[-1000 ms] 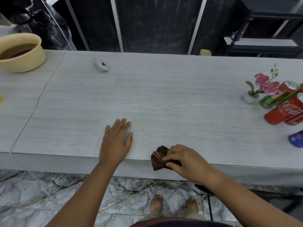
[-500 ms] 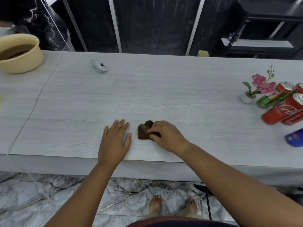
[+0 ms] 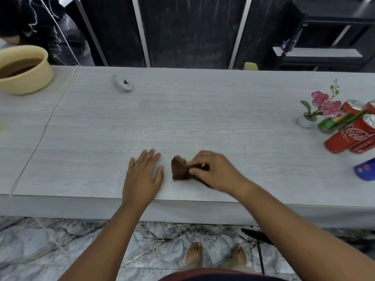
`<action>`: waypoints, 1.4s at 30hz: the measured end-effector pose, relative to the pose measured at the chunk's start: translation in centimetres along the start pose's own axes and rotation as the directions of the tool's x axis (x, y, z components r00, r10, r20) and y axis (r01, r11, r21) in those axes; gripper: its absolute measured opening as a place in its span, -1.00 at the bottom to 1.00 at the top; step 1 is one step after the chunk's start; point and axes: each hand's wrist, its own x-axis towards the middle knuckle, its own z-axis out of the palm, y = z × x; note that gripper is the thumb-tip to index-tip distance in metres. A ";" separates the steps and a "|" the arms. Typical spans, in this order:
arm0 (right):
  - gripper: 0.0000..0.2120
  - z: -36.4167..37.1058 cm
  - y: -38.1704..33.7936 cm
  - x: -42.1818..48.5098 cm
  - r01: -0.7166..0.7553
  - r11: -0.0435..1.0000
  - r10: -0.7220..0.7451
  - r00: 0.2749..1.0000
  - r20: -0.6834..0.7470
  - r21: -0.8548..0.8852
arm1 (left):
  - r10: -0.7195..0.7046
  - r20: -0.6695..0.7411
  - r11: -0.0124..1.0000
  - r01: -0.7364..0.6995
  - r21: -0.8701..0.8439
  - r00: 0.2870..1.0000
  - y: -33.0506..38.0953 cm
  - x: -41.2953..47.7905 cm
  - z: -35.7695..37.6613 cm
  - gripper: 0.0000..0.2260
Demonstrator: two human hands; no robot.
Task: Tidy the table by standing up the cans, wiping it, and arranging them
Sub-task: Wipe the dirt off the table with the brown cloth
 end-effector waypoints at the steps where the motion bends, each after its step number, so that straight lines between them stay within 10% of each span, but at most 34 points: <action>1: -0.81 -0.6 0.3 1.2 -0.005 1.000 0.004 0.998 -0.061 -0.012 | 0.001 -0.005 1.000 -0.001 -0.002 1.000 0.0 0.0 0.0 -0.49; 9: -0.71 -0.1 3.9 4.1 -0.107 0.975 0.099 0.994 -0.052 -0.192 | 0.009 -0.018 1.000 -0.009 0.006 1.000 -0.3 0.0 0.4 -0.50; 26: -0.56 2.1 3.5 -6.0 -0.138 0.989 0.137 0.990 0.035 0.052 | 0.070 -0.132 0.992 -0.083 -0.094 0.989 -0.1 0.1 -0.4 -0.60; 35: -0.39 1.4 5.6 -10.0 -0.125 0.958 0.083 0.983 -0.165 -0.259 | 0.208 0.233 0.951 -0.141 -0.277 0.950 2.4 -2.2 -2.0 -0.32; 42: -0.72 2.5 5.3 -9.8 -0.146 0.942 0.069 0.965 -0.252 -0.301 | 0.232 0.256 0.951 -0.165 -0.261 0.938 3.2 -1.9 -2.2 -0.45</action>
